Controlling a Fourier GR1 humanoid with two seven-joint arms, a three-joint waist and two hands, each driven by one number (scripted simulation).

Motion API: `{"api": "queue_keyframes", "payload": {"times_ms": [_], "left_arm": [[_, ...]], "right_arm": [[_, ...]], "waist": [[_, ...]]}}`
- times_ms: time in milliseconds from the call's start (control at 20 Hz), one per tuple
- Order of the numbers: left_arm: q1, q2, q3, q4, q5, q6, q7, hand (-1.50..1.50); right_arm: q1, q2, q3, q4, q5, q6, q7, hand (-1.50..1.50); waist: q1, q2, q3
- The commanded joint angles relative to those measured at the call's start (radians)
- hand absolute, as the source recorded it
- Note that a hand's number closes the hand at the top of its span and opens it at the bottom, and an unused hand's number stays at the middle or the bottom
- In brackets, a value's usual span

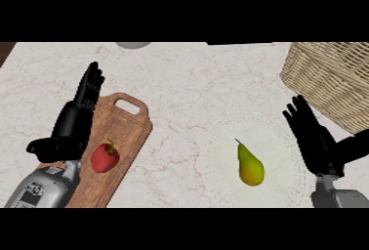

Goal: Pick the pear from the placemat and place it in the basket

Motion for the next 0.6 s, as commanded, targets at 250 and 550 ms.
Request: {"api": "queue_keyframes", "payload": {"times_ms": [250, 550], "left_arm": [[0.040, 0.065, 0.021, 0.162, 0.000, -0.030, 0.168, 0.00], [0.051, 0.089, 0.063, 0.242, 0.064, -0.116, 0.191, 0.00]], "right_arm": [[-0.065, 0.099, -0.065, 0.159, -0.368, 0.452, -0.164, 1.50], [0.028, 0.213, -0.007, -0.051, -0.138, 0.514, -0.567, -1.50]], "waist": [[0.077, 0.015, 0.016], [0.042, -0.012, 0.000]]}}
